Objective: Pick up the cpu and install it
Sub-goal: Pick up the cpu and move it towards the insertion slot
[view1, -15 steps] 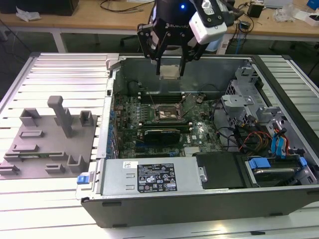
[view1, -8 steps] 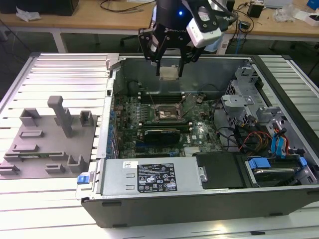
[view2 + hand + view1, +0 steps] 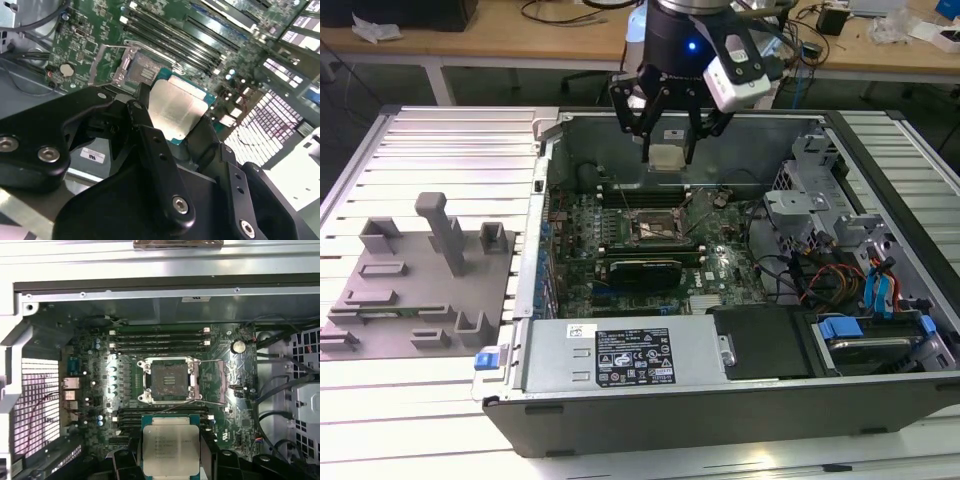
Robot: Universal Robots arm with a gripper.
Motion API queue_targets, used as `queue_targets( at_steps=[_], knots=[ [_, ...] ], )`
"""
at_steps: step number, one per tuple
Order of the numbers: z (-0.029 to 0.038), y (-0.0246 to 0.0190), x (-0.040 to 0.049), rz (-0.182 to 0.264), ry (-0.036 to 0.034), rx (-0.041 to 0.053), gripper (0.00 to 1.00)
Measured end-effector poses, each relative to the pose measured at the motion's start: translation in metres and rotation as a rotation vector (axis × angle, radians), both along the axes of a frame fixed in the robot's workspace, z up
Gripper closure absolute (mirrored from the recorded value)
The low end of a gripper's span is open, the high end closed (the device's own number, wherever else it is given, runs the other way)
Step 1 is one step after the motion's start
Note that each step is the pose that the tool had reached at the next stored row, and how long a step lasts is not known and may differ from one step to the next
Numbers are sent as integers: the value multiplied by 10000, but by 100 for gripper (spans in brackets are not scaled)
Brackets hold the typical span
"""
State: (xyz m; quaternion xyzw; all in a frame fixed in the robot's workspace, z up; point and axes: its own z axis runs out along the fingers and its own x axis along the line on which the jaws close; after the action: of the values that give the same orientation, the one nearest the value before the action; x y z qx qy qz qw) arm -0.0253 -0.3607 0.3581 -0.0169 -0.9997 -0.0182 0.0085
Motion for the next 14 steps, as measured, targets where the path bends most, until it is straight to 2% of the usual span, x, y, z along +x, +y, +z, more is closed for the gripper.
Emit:
queue_targets(
  at_steps=[4,9,13,14],
  knots=[
    [-87,10,24,82,-3,-3,45],
    [-183,16,25,529,-11,-3,45],
    [-260,47,24,642,-11,-5,45],
    [-306,66,25,683,-14,-3,45]
  ],
)
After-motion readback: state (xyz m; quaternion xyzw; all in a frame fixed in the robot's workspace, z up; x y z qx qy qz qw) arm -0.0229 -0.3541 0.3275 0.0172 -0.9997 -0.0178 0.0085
